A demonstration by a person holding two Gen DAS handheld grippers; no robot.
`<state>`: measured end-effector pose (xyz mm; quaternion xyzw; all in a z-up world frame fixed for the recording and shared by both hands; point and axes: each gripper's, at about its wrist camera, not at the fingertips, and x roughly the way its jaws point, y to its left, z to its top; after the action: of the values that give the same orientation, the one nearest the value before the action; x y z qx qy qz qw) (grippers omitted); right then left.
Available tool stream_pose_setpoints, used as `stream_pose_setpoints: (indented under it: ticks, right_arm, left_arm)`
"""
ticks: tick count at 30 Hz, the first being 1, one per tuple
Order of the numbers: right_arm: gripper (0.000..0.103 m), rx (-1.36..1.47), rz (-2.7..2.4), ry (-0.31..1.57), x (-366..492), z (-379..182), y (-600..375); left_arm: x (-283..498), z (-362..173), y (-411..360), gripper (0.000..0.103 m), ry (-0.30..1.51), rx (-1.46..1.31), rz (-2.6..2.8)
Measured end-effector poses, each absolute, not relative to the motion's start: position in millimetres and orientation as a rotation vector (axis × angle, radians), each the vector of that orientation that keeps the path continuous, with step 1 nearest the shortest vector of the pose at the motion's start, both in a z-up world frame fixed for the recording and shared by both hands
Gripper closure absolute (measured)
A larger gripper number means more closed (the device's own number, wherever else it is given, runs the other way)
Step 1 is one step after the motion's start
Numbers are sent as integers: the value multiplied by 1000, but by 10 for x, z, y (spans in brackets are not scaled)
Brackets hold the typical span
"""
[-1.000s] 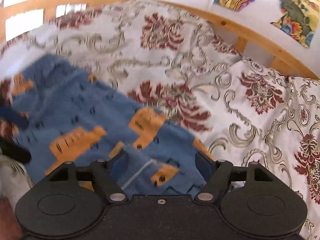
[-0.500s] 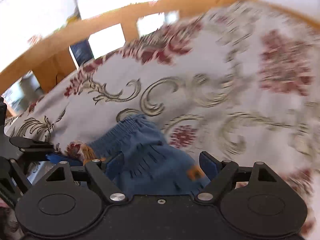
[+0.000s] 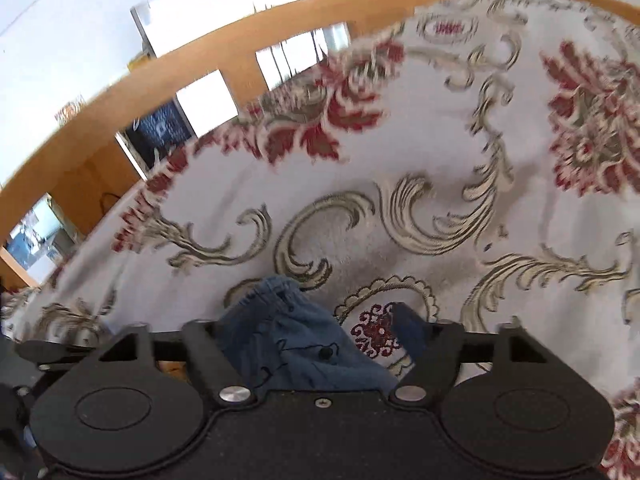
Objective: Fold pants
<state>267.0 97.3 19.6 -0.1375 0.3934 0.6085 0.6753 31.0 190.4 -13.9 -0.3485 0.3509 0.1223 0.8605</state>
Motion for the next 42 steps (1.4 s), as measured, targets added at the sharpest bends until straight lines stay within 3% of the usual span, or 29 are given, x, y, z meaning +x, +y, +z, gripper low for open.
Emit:
stream_pose_setpoints:
  ticks: [5,8,10,12,14,16,21,26,28,29,30,32,39,42]
  right_arm:
    - [21,-307,1284,808,2624,406,649]
    - [34,-362,1158,796,2538,329,479]
    - [53,-384,1097,793,2460,231,379]
    - [56,-379,1069,812,2405,120,325]
    - [56,-392,1047,845,2383,-11,354]
    - [56,-432,1022,849,2357,-157,463]
    - [49,-376,994,860,2412,-251,506]
    - [46,-338,982,868,2427,-214,383]
    - [47,-298,968,857,2417,-155,305]
    - [47,-282,969,844,2397,-113,274]
    - [49,-272,975,828,2370,-71,254]
    - [50,-276,982,813,2327,-37,278]
    - [51,-292,938,854,2350,-192,407]
    - [44,-263,931,823,2253,-61,212]
  left_arm:
    - [306,-191,1983,18,686,-810,323]
    - [390,-204,2033,29,704,-839,377]
    - [434,-211,2055,38,723,-851,411]
    - [444,-215,2071,47,737,-861,434]
    - [437,-211,2072,49,747,-872,441]
    - [440,-210,2065,49,750,-904,430]
    - [460,-232,2048,27,731,-954,391]
    - [447,-294,2085,22,687,-989,412]
    - [428,-300,2074,28,654,-988,414]
    - [416,-297,2063,44,642,-969,416]
    - [403,-298,2055,67,637,-940,422]
    - [390,-337,2072,78,648,-922,451]
    - [345,-399,2090,85,628,-930,443]
    - [346,-411,2116,81,650,-909,405]
